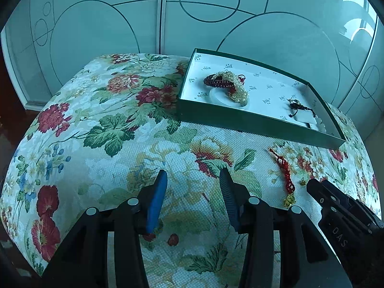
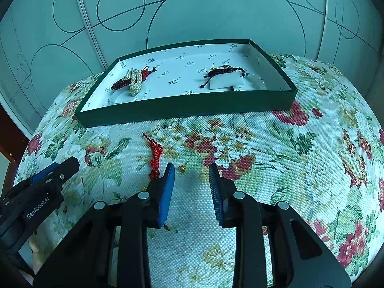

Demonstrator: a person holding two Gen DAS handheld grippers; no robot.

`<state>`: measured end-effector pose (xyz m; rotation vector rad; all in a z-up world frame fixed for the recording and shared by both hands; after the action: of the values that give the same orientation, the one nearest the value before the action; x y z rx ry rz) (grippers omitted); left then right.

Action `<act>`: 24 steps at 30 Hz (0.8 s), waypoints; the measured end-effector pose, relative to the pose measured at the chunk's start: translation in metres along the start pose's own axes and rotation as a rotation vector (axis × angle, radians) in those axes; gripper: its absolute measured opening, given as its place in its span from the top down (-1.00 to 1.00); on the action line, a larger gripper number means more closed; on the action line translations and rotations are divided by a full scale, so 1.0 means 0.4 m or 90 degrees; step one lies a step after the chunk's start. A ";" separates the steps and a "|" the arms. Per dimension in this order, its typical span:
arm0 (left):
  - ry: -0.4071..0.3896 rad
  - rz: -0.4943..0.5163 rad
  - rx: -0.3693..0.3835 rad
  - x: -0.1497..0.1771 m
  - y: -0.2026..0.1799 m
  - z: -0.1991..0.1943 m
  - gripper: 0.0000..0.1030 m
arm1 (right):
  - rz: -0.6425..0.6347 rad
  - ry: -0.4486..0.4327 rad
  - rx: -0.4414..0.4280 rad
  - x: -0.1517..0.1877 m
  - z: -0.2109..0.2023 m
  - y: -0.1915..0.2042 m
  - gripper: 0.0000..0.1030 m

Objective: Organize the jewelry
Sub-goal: 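Move the left tool back to the remaining red tassel with gold charm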

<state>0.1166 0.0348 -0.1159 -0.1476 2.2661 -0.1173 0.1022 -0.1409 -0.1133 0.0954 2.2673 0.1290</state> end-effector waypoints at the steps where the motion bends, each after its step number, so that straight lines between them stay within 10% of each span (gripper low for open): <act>1: 0.001 -0.002 -0.001 0.000 0.003 0.002 0.11 | -0.002 0.000 0.003 -0.001 0.005 0.004 0.44; 12: 0.012 -0.022 0.001 0.006 0.020 0.014 0.11 | -0.038 0.005 0.033 0.007 0.034 0.021 0.85; 24: 0.018 0.006 0.036 0.015 -0.053 -0.005 0.11 | -0.015 -0.017 0.039 -0.013 -0.023 -0.063 0.85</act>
<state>0.1126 0.0131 -0.1163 -0.1060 2.2885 -0.1799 0.0978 -0.1668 -0.1066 0.1023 2.2451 0.0455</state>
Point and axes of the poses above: each gripper's, at about its wrist camera, not at the fingertips, and z roughly the way its jaws point, y to its left, x to its underside, the point moved 5 cm from there along z, roughly the way its jaws point, and after that the axes turned 11 degrees about -y, right-handed, at the moved point
